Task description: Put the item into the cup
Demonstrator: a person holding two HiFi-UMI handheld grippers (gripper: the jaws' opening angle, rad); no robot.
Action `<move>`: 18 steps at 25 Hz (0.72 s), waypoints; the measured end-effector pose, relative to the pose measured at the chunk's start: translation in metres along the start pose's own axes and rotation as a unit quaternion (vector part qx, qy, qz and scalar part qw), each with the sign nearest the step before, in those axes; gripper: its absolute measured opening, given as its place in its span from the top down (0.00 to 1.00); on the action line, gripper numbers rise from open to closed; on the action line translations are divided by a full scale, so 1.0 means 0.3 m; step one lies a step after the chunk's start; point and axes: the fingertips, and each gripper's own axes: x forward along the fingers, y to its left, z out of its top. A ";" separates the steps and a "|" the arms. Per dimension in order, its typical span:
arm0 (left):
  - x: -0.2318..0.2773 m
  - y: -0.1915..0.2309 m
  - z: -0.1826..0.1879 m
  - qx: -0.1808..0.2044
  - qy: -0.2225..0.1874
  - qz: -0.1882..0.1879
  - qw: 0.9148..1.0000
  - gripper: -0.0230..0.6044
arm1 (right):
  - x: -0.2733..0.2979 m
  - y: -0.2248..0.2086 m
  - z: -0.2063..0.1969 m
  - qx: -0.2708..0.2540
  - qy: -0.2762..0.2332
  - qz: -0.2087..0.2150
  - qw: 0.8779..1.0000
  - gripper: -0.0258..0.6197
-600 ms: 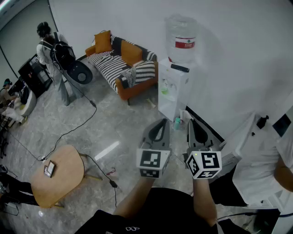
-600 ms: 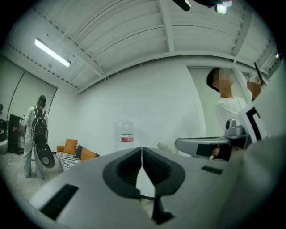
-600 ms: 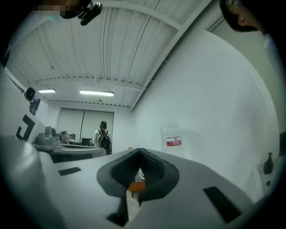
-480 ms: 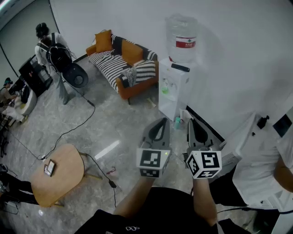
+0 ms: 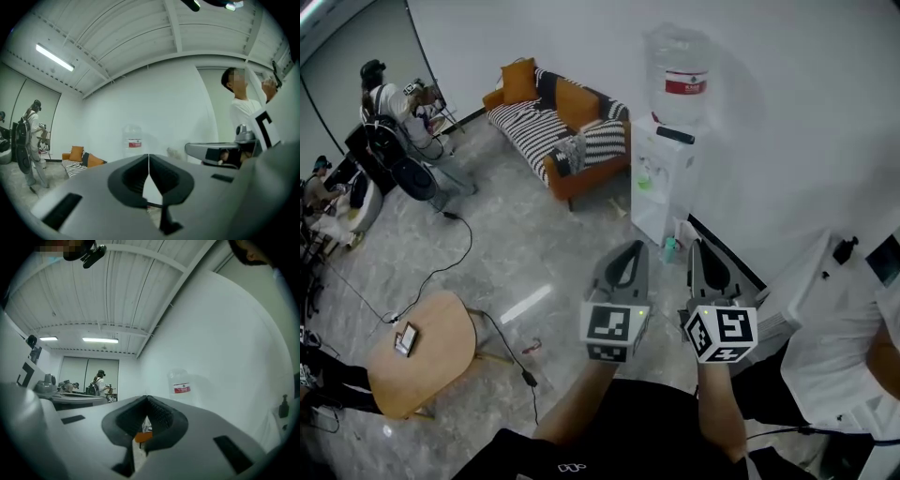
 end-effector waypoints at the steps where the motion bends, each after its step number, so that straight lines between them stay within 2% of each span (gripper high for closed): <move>1: 0.001 0.003 -0.005 0.001 0.003 0.001 1.000 0.94 | 0.002 -0.005 -0.003 0.001 0.000 -0.001 1.000 0.94; 9: 0.011 0.009 0.013 0.005 -0.004 0.013 1.000 0.94 | 0.014 -0.013 -0.012 -0.001 0.002 0.008 1.000 0.94; 18: 0.058 0.022 0.049 0.013 -0.015 0.006 1.000 0.94 | 0.043 -0.058 0.014 -0.009 -0.015 -0.007 1.000 0.94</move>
